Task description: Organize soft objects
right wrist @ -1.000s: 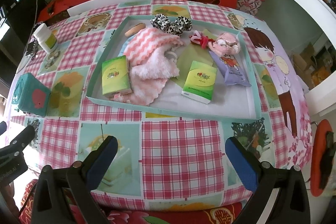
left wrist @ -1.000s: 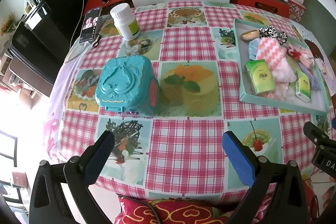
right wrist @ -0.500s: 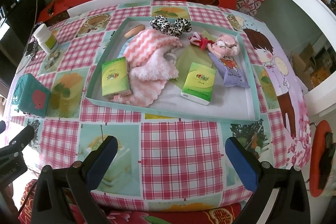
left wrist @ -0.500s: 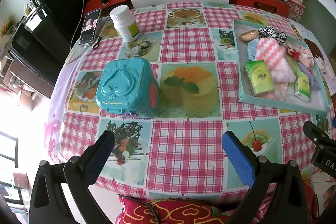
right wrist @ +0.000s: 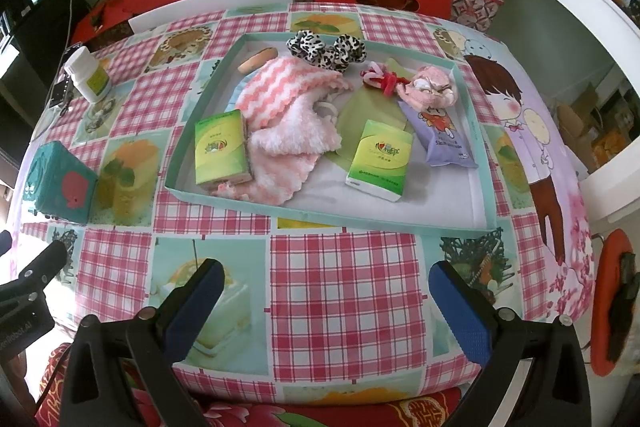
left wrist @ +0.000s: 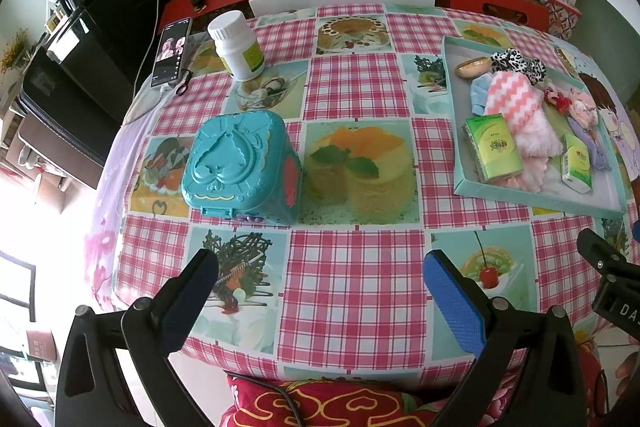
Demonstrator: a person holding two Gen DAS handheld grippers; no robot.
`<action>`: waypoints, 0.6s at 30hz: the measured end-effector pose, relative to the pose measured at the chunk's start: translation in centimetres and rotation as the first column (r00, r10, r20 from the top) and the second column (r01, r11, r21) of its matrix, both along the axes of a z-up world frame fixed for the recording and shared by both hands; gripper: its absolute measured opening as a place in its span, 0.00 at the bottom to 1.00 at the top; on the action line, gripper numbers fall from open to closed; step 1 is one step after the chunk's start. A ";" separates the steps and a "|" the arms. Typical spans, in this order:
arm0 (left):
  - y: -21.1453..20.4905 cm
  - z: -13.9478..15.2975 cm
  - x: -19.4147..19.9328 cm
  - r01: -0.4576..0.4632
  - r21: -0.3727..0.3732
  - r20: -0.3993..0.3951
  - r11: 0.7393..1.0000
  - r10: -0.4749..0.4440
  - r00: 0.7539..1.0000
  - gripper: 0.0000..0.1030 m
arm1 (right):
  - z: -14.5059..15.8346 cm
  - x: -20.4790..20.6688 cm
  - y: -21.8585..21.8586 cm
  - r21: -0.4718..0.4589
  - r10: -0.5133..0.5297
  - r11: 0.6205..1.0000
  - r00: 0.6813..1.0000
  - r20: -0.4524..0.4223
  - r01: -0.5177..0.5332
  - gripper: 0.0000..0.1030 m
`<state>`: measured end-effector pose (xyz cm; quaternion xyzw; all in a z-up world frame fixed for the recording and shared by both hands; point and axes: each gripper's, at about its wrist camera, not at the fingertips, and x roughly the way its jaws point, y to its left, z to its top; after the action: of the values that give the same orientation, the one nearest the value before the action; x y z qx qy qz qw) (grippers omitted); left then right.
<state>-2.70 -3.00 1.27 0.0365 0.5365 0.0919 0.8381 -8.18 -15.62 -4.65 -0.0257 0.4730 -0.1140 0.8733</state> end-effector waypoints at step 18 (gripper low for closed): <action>-0.2 -0.1 0.0 0.018 0.009 -0.009 1.000 -0.018 1.000 0.99 | 0.1 -0.2 -0.2 0.002 -0.007 1.000 1.000 0.003 0.007 1.00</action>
<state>-2.71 -3.15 1.17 0.0452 0.5394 0.0867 0.8363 -8.39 -15.86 -4.51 -0.0231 0.4716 -0.1167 0.8737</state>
